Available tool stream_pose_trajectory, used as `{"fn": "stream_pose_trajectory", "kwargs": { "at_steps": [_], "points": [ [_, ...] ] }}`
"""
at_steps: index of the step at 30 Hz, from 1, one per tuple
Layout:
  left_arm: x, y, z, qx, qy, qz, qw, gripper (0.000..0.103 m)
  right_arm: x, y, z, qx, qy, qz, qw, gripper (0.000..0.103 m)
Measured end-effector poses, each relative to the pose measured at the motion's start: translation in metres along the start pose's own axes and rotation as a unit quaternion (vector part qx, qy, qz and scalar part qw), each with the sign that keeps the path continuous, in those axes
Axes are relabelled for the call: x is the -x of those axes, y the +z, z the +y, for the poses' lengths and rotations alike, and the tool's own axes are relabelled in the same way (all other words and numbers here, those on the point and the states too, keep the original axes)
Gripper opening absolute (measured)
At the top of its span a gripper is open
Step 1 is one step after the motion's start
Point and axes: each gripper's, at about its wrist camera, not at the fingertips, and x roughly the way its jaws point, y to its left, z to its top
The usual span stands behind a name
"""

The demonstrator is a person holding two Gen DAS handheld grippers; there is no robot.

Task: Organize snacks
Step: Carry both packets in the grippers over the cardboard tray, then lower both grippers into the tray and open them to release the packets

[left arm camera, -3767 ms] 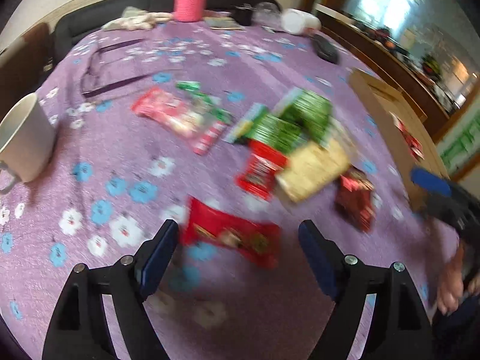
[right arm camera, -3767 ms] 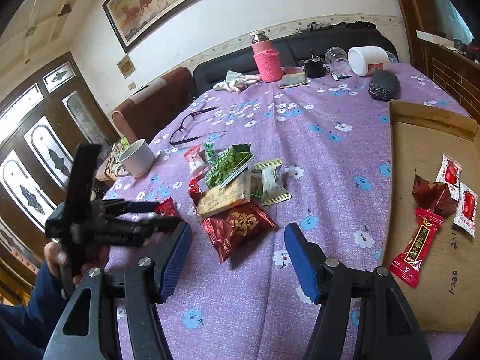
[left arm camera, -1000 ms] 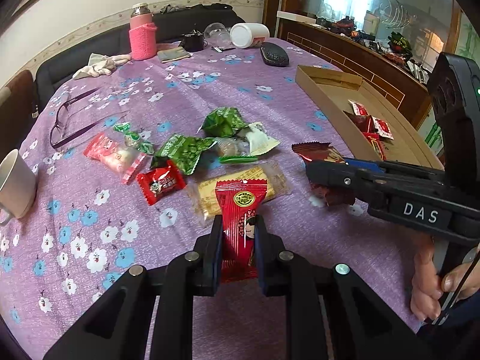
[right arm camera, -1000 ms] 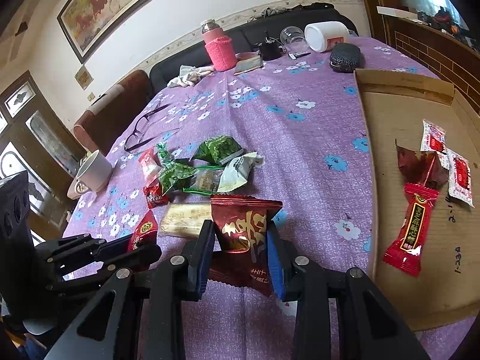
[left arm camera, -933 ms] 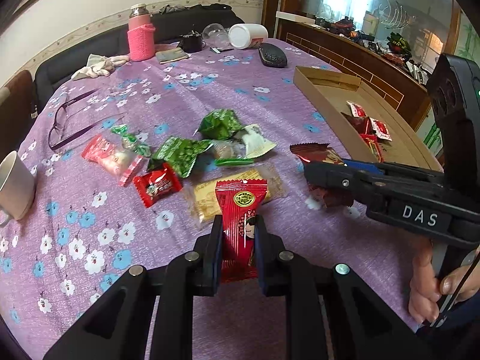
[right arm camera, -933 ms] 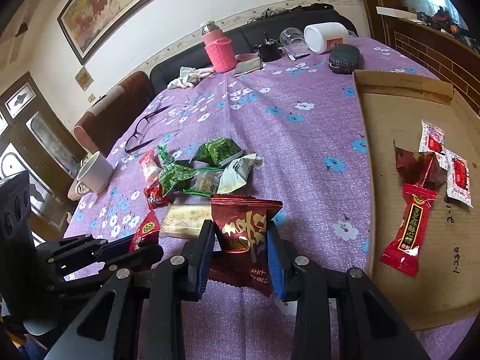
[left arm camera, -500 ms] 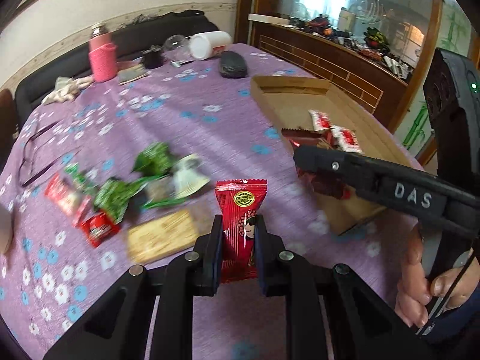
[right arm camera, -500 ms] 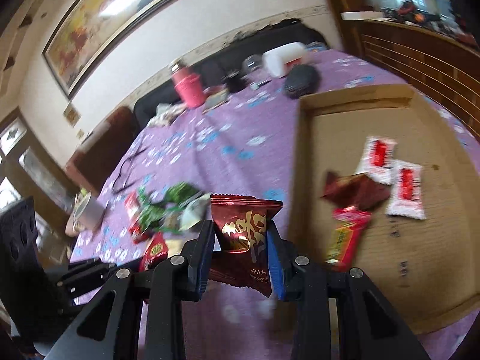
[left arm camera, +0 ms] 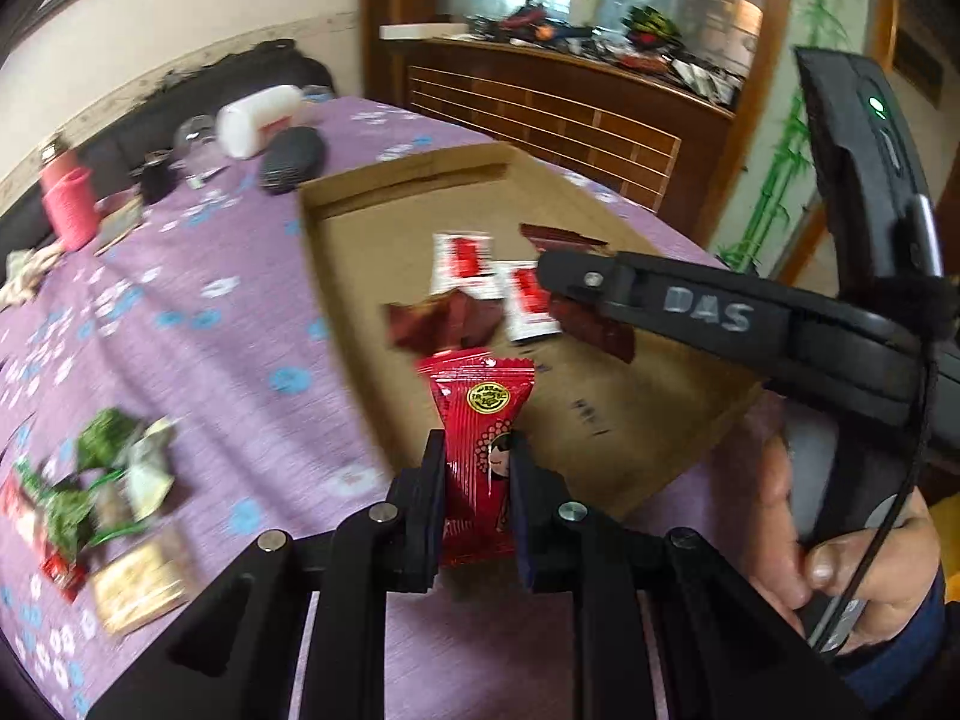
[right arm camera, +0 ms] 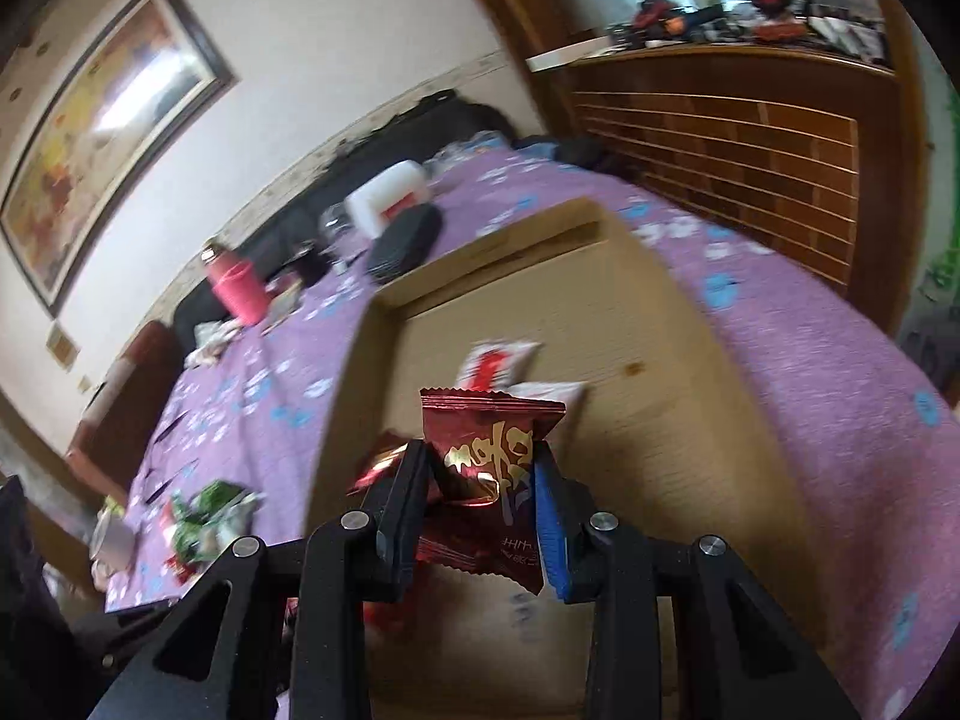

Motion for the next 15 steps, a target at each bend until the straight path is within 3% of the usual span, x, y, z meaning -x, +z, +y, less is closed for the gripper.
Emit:
{"fn": "stream_pose_trajectory", "kwargs": {
  "at_steps": [5, 15],
  "points": [
    [-0.023, 0.012, -0.017, -0.012, -0.002, 0.014, 0.9998, 0.018, -0.009, 0.002, -0.018, -0.018, -0.016, 0.011, 1.000, 0.035],
    [-0.052, 0.022, -0.005, 0.013, 0.008, 0.018, 0.9997, 0.018, -0.022, 0.002, -0.018, -0.013, -0.028, 0.011, 0.999, 0.036]
  ]
}}
